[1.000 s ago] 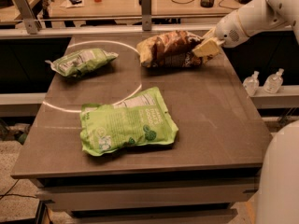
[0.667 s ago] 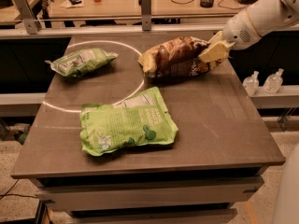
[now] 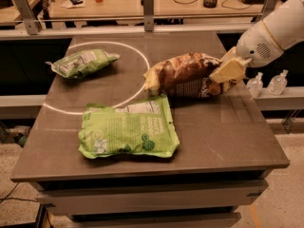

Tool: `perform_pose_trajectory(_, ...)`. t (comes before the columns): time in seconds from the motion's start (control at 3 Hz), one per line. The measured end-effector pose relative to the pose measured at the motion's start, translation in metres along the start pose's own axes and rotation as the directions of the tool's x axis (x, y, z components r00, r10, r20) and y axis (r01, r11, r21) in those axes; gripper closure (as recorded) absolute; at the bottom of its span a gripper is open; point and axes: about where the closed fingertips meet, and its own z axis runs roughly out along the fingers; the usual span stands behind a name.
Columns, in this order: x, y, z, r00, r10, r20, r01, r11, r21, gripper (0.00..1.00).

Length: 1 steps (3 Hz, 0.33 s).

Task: Move brown chip bag near green rice chip bag

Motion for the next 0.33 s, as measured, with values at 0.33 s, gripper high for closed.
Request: perform_pose_trajectory(0.33,0.0132,0.012,0.0186,0.999,0.018,-0.031,-0.019,0.9989,-0.043,0.82)
